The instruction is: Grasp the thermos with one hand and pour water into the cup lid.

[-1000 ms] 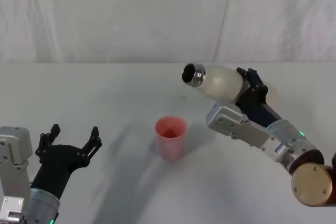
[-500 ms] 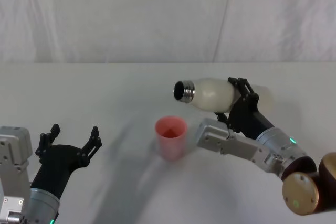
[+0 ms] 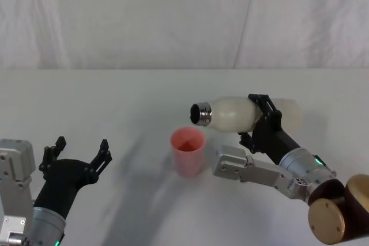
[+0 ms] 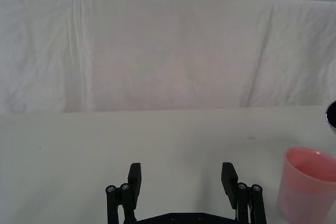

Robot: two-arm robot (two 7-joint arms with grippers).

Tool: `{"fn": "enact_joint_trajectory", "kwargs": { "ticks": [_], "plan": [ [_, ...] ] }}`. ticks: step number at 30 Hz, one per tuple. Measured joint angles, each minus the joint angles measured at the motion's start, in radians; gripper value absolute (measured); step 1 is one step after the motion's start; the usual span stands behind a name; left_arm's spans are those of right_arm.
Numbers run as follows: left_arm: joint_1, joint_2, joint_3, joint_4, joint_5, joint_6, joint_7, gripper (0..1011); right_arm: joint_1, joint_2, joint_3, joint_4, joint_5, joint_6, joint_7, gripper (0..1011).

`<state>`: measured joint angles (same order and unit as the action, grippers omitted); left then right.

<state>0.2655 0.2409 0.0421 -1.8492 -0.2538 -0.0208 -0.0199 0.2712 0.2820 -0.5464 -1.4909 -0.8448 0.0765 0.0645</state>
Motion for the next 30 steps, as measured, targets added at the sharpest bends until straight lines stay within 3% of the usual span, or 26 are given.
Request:
{"fn": "enact_joint_trajectory", "kwargs": {
  "ticks": [14, 30],
  "plan": [
    [0.000, 0.000, 0.000, 0.000, 0.000, 0.000, 0.000, 1001, 0.022, 0.000, -0.015, 0.028, -0.065, 0.024, -0.027, 951],
    [0.000, 0.000, 0.000, 0.000, 0.000, 0.000, 0.000, 1001, 0.018, 0.008, -0.028, 0.033, -0.095, 0.016, -0.051, 951]
  ]
}}
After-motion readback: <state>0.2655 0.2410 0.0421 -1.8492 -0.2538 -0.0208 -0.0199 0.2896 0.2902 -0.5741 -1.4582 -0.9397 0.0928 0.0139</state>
